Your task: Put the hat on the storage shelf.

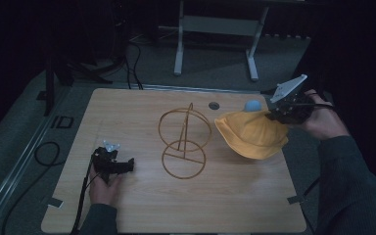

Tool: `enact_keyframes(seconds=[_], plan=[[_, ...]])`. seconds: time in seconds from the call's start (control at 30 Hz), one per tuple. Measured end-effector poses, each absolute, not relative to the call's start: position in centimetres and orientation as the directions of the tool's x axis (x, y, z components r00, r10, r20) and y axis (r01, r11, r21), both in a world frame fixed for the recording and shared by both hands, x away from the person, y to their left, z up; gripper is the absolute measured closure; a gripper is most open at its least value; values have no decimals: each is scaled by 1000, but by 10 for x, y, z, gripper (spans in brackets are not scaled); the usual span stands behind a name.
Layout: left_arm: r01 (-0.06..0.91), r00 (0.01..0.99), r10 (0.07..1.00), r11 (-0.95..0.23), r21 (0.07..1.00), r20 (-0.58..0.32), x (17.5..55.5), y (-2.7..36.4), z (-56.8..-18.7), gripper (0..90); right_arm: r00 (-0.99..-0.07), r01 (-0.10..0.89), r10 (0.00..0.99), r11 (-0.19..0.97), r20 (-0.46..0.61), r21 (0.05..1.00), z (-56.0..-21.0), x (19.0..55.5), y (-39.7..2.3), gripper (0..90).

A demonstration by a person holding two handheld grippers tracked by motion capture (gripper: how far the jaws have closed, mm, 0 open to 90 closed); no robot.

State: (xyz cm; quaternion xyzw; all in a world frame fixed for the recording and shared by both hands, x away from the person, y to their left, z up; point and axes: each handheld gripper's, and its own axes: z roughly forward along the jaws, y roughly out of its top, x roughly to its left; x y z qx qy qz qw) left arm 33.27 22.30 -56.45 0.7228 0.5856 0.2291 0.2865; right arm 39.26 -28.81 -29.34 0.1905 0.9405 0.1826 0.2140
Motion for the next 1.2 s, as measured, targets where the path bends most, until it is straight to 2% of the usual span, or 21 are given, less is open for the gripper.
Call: enact_keyframes(seconds=[1.2], plan=[[715, 210, 978, -151, 682, -3, 333, 223, -564, 4, -828, 235, 472, 782, -302, 578, -265, 390, -285, 846]])
